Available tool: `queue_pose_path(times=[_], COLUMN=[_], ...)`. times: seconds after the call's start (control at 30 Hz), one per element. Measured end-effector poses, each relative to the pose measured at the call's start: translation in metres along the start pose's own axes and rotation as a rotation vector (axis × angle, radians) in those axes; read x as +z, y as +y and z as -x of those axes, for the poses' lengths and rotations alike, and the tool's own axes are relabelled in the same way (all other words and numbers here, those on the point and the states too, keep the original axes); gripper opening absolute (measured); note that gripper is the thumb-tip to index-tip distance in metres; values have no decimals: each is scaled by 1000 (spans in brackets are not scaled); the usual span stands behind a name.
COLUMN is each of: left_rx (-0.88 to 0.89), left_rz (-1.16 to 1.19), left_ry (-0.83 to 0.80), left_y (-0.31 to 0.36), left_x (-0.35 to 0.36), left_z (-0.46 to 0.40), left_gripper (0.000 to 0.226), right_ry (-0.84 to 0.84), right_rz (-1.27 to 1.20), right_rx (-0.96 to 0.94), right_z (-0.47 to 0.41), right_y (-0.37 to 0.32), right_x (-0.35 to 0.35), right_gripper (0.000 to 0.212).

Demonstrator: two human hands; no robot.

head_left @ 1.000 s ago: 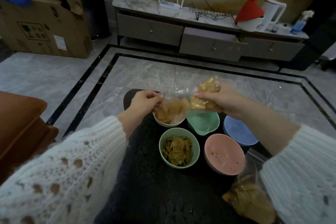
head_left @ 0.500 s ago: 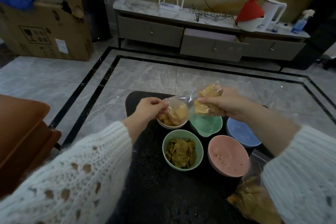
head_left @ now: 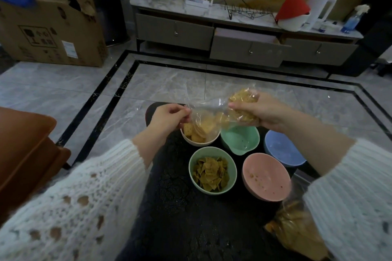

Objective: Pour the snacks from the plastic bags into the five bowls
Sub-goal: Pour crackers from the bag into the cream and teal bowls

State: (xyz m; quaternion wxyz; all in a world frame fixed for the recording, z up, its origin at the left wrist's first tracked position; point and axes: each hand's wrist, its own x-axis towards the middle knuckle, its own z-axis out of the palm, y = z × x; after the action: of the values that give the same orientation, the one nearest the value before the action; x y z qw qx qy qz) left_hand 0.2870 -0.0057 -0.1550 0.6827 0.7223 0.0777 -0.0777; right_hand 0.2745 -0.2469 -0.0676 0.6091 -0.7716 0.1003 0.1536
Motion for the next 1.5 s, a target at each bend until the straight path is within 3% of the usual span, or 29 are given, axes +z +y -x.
queue_pose_path(times=[0.2, 0.37, 0.53, 0.7, 0.8, 1.03, 1.17, 1.37, 1.5], left_rx=[-111, -28, -116, 25, 21, 4, 34, 87, 81], left_rz=[44, 60, 43, 64, -35, 11, 44, 61, 59], left_ry=[0, 2, -42, -5, -13, 65, 23, -58, -101], left_y=[-11, -7, -18, 8, 14, 22, 38, 55, 54], left_x=[4, 3, 14, 12, 17, 16, 18, 42, 60], left_z=[2, -3, 9, 9, 17, 19, 16, 17, 15], left_gripper=[15, 12, 9, 13, 14, 12, 20, 13, 9], right_ry=[15, 23, -4, 32, 52, 72, 60, 80, 119], right_rz=[70, 21, 125, 30, 11, -33, -48, -40, -42], right_rx=[55, 16, 72, -28, -38, 6, -41, -53, -17], right_z=[0, -1, 10, 18, 22, 23, 31, 40, 40], right_y=[5, -6, -5, -32, -33, -28, -41, -39, -25], right_x=[7, -5, -8, -18, -12, -8, -23, -58, -77], right_gripper=[40, 54, 49, 51, 39, 47, 43, 35, 48])
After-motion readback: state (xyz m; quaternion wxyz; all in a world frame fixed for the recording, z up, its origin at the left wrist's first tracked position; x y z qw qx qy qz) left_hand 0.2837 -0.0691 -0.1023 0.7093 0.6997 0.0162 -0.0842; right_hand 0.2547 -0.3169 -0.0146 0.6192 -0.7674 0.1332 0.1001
